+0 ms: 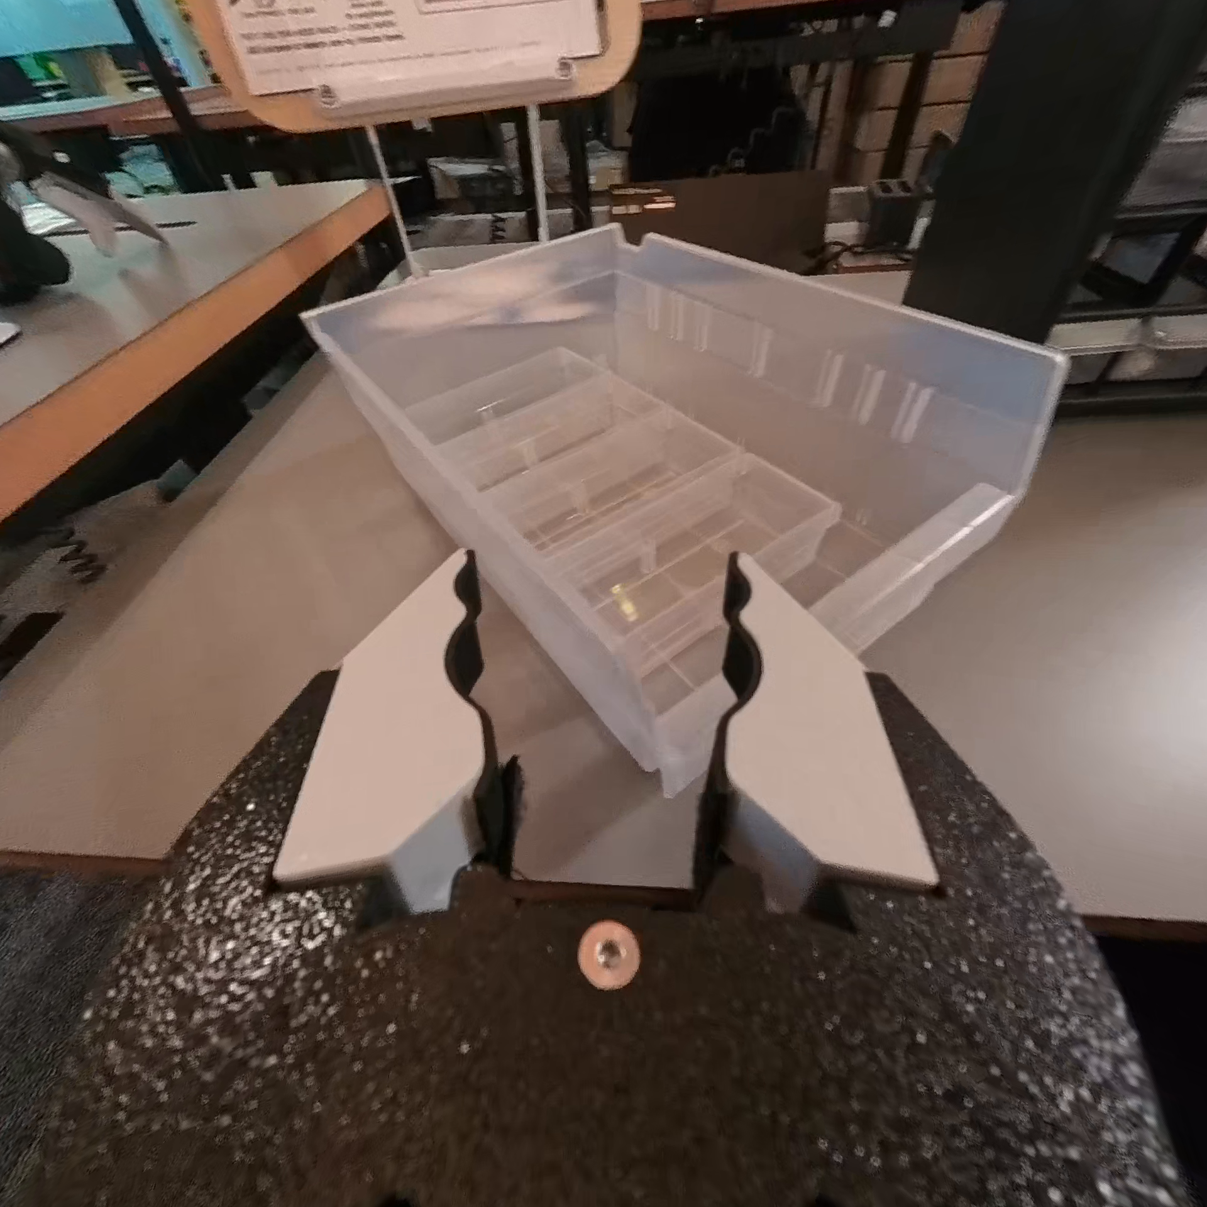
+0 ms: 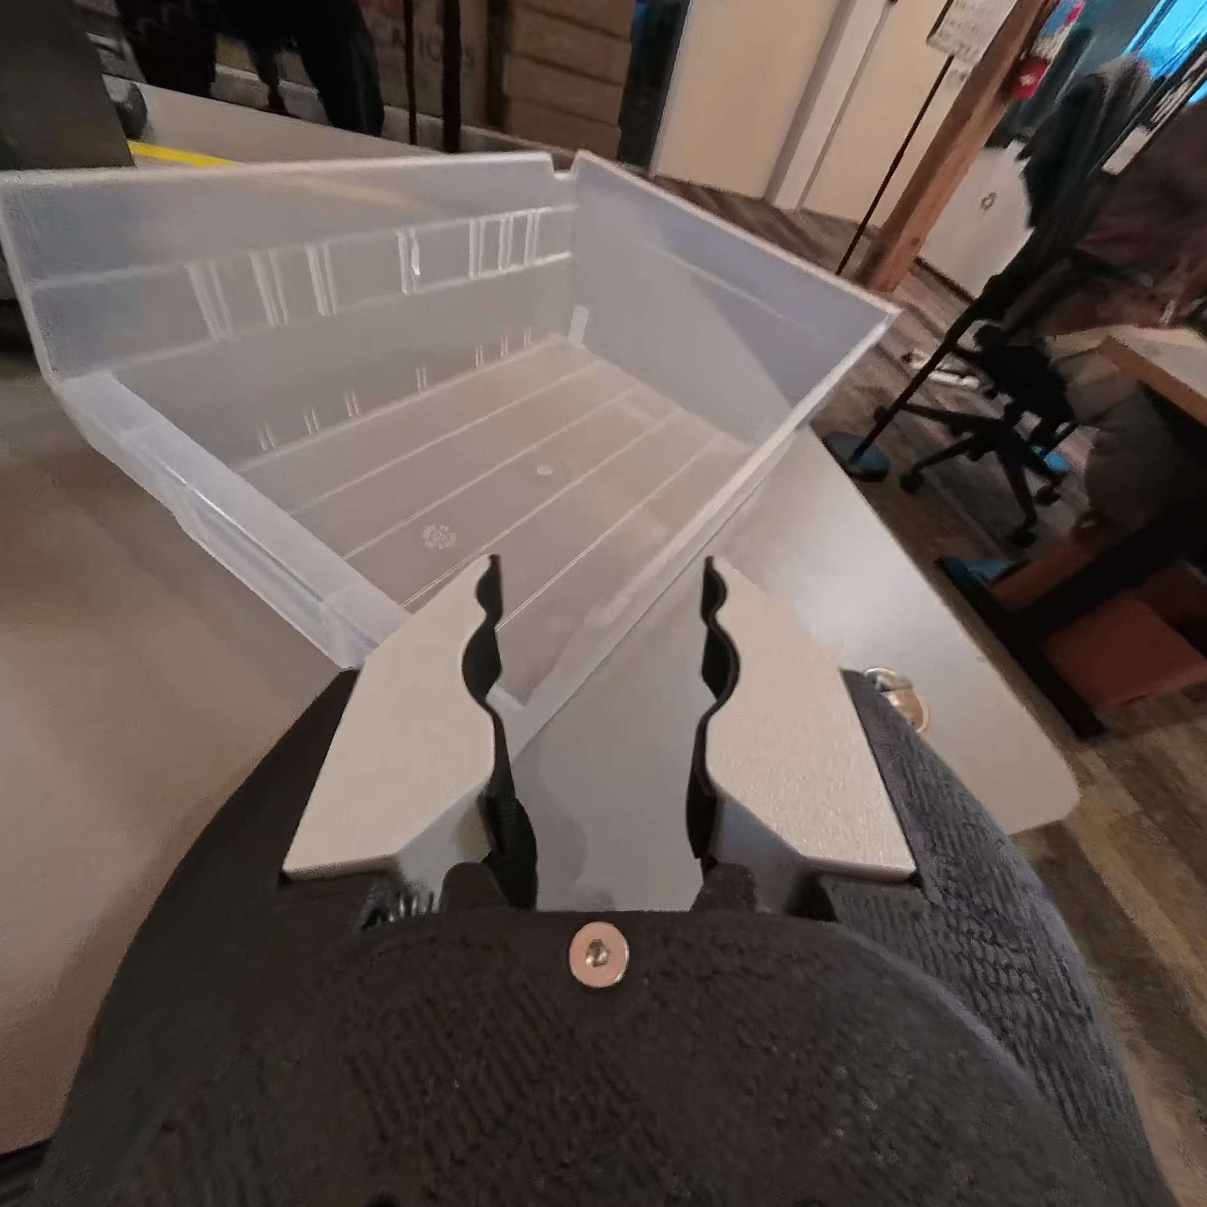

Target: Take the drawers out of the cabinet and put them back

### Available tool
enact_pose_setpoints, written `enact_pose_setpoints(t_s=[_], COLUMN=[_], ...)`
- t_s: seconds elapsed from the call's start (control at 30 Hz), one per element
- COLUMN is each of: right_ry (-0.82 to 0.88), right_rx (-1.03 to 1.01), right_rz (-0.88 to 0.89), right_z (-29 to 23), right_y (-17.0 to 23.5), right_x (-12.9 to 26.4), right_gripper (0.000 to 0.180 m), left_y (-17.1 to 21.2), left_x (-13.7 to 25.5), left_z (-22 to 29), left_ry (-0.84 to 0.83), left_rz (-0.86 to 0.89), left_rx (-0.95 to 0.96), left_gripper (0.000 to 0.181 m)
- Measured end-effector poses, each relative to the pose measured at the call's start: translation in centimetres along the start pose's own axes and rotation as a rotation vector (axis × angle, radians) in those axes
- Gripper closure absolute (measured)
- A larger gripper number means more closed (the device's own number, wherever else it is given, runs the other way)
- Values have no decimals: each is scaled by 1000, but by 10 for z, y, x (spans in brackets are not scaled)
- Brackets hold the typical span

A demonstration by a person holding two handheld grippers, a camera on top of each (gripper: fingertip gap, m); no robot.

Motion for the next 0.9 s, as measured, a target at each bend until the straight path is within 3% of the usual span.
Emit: enact_pose_setpoints(t_s=[0.1, 0.23, 0.37, 0.5, 0.9], right_ry=[-63, -77, -166, -228, -282], right_rx=[-89, -129, -66, -34, -83], right_rz=[-13, -27, -17, -25, -45], right_z=[7, 22, 32, 51, 80], right_y=[7, 14, 17, 22, 24], right_x=[-3, -4, -6, -11, -34], right_gripper=[146, 158, 161, 176, 176], left_y=[2, 3, 0, -4, -11], left_x=[-1, 0, -2, -10, -33], left_z=[-13, -19, -37, -55, -46], left_ry=[-54, -78, -118, -47, 108], left_rz=[-1, 8, 1, 1, -3], left_rx=[5, -59, -95, -107, -98], left_gripper=[133, 159, 167, 171, 176])
Point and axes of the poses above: each gripper's, where its closed fingertips meet, x back along the fingers, y out of its underside, z = x × y across the jaws, the point moved 6 cm from there along x, back along the fingers, and after that the axes turned 12 degrees about x, right-handed, at the moved point
